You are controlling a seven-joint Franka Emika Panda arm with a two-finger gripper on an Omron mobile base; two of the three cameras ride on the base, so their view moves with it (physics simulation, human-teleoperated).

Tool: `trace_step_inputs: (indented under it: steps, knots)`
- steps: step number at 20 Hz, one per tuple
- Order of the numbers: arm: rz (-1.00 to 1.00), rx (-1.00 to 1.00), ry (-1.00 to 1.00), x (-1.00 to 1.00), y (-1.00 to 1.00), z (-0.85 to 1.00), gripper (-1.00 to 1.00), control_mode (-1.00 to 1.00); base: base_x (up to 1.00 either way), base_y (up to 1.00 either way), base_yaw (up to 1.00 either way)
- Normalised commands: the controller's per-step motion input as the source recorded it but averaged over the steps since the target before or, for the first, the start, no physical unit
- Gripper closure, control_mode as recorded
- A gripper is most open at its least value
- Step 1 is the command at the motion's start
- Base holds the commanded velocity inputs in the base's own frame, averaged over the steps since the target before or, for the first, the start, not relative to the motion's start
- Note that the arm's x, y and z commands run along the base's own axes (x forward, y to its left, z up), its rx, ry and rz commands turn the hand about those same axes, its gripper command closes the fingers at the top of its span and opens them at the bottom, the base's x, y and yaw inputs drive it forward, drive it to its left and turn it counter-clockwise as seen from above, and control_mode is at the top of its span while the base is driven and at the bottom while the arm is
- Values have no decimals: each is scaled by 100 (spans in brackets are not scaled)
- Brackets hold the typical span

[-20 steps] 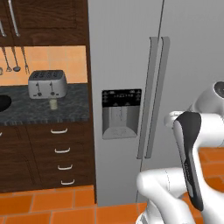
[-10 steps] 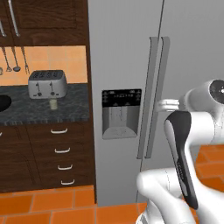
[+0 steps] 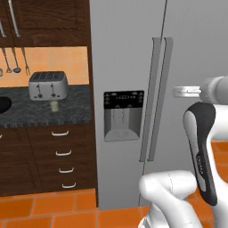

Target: Grab a lemon wedge from the fridge and one ice cube from the ice bowl, and put them in the glass of lemonade.

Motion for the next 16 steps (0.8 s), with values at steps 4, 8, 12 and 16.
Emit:
trace_step_inputs:
  steps: [4,8,12,16]
  knots:
    - [-4,-12,2,21,-1,8,-100,-100,0,0,0]
    - [-3,-1,1,16,0,-7,-100,-100,0,0,0]
    - [-2,0,0,6,0,-4,-100,-100,0,0,0]
    - [0,0,0,31,0,0,-100,-100,0,0,0]
